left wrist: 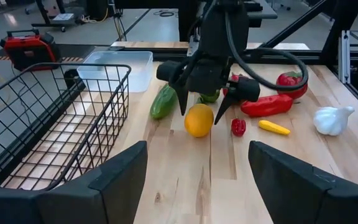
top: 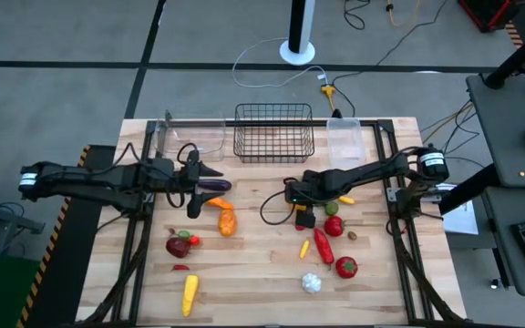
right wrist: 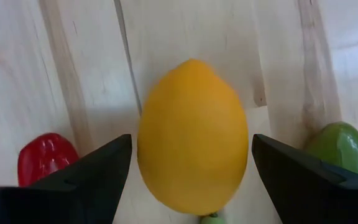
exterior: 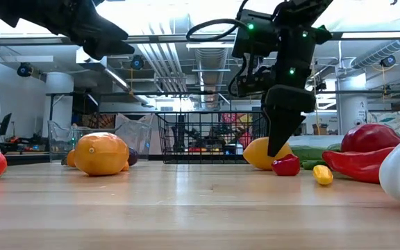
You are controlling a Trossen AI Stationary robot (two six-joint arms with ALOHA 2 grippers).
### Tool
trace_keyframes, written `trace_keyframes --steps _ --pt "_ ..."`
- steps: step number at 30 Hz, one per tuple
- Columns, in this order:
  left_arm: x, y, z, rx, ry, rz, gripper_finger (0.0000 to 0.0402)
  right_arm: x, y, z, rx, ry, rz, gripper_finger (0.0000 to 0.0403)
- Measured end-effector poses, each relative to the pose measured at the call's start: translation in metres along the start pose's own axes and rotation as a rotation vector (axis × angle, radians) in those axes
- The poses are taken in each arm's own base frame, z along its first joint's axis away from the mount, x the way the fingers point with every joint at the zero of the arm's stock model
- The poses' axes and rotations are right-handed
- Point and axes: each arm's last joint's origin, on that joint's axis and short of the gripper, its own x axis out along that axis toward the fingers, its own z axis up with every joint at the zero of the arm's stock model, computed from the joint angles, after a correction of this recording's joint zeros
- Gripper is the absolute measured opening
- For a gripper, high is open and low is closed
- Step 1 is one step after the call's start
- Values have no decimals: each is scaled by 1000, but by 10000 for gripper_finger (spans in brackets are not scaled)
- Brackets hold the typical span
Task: Sort produce into baskets
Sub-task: Put the lemon into the wire basket
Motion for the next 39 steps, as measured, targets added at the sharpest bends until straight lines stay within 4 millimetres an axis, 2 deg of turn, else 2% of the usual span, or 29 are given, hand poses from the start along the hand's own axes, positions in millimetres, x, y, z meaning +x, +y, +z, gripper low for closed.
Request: trace_keyframes --steps 3,10,12,22,27,39 --pt "3 0 0 0 1 0 263 0 0 0 -1 -3 2 301" --pt "9 -1 -2 2 21 0 262 0 0 0 -1 -5 3 225" --pt "10 -1 -3 3 26 0 262 0 0 0 -1 -5 3 216" --pt "12 -1 -3 3 30 1 262 -1 0 1 -1 -8 5 217" --pt "12 -1 -3 2 28 1 262 -7 0 3 1 -47 11 219" --pt "12 -1 -2 -7 14 0 262 -33 0 22 -47 -311 42 220"
